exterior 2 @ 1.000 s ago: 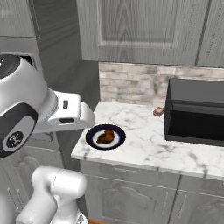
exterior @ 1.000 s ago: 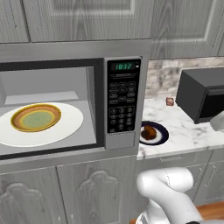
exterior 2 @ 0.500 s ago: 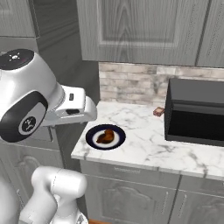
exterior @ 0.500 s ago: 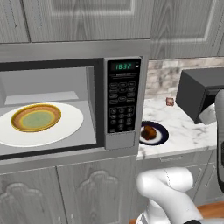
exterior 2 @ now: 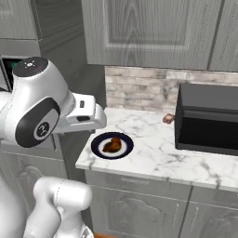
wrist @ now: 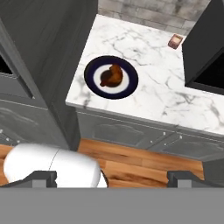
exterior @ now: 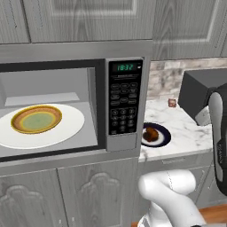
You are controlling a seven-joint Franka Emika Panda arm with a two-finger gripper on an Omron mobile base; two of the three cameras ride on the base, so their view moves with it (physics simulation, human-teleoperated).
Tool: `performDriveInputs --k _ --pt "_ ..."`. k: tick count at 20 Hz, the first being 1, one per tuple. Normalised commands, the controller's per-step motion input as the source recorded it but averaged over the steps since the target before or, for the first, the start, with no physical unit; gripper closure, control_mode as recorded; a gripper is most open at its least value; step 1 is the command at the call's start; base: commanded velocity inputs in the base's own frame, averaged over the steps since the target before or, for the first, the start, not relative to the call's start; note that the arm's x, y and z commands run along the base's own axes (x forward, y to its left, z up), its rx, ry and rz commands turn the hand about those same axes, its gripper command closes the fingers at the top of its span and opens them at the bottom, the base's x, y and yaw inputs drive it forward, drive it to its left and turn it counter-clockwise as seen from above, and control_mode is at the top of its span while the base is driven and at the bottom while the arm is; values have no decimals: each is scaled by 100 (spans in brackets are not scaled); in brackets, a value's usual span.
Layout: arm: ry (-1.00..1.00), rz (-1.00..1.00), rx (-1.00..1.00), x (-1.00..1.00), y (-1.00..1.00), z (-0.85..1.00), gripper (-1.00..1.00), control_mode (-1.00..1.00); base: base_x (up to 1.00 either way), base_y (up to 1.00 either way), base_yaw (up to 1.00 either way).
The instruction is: Pick the chicken drumstick from the counter and place it in the microwave. Then turn on the microwave.
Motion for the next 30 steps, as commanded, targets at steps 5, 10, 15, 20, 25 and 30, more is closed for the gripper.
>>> performDriveInputs --k 5,10,15,20,25,30 --pt "0 0 0 22 4 -24 -100 -100 0 0 0" --pt "0 0 0 18 11 -16 -100 -100 0 0 0" --pt "1 0 1 15 6 -14 -100 -100 0 0 0" --pt "3 0 2 20 1 -15 -100 -100 0 0 0" --pt "3 1 1 20 0 -13 -100 -100 0 0 0" --pt "2 4 1 16 0 -16 -100 -100 0 0 0"
